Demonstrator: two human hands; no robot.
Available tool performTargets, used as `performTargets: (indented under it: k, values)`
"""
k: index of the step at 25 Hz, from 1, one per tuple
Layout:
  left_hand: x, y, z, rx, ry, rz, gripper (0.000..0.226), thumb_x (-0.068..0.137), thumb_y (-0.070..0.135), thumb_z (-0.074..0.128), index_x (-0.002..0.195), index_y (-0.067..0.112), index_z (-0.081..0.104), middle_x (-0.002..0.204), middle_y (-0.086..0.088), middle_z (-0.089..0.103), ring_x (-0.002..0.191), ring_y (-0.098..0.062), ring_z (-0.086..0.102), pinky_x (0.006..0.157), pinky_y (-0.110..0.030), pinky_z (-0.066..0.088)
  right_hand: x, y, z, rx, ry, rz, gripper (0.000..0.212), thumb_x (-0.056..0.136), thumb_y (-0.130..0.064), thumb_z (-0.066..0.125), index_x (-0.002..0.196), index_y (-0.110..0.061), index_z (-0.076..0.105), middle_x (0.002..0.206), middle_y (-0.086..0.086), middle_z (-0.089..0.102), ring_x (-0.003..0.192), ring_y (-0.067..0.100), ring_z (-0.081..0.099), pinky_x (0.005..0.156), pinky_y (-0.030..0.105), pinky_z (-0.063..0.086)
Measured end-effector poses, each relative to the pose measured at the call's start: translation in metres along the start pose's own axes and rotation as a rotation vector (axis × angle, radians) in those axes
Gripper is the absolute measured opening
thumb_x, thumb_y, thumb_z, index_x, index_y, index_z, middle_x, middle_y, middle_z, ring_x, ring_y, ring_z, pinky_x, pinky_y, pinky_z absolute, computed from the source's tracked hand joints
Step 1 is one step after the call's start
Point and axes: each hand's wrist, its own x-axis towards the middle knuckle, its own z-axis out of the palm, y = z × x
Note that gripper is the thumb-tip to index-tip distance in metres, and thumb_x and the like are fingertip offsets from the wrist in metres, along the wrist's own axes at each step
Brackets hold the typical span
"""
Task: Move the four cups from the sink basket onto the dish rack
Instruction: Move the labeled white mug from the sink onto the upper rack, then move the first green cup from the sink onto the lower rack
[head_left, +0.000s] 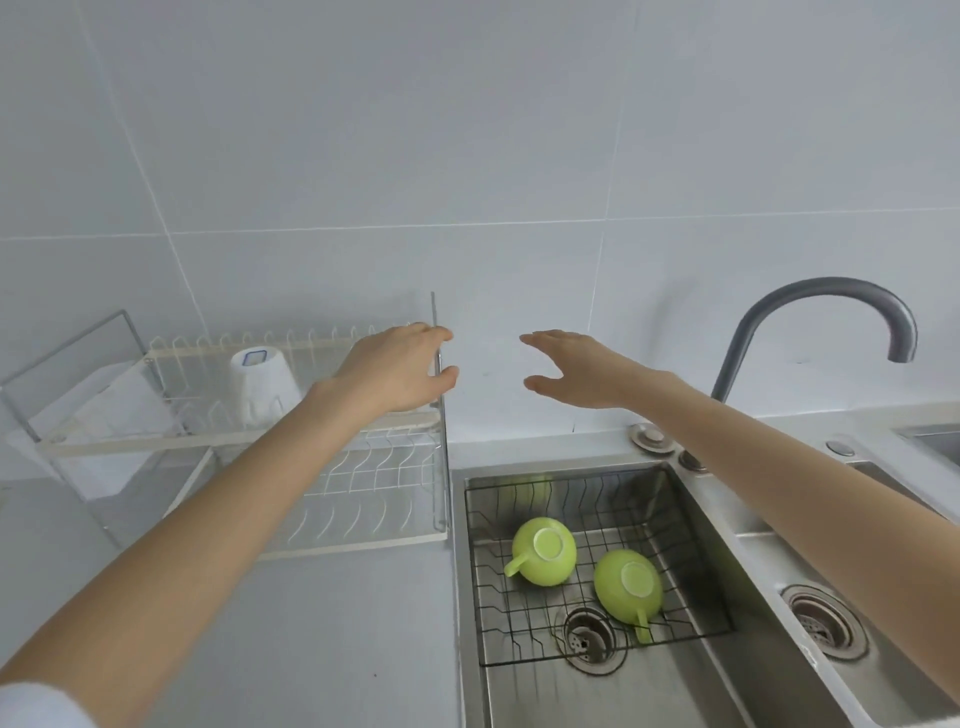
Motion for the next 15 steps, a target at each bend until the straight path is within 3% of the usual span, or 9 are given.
performTargets:
  k: [9,15]
  values:
    - [-0.006,0.067,0.054,-0.001,0.028,-0.223,0.050,0.092,0.032,0.040,0.139,0.014,0.036,0.150,-0.008,0.033,0.142,-0.035,0.015,0.107,-0.047,0.031,-0.028,0.104,0.050,0.037,-0.170,0.014,0.060,0.094,-0.030,0.045,0.146,-0.014,0.019,0.155,0.006,0.025,0.141,0.023,0.026,0.116,0.037,0.024]
    - [-0.005,0.096,0.079,-0.012,-0.025,-0.233,0.050,0.093,0.031,0.040,0.139,0.013,0.034,0.148,-0.006,0.037,0.136,-0.026,0.033,0.103,-0.045,0.037,-0.032,0.145,0.069,0.042,-0.226,-0.005,0.060,0.094,-0.030,0.044,0.146,-0.015,0.019,0.155,0.005,0.025,0.140,0.024,0.027,0.115,0.040,0.027]
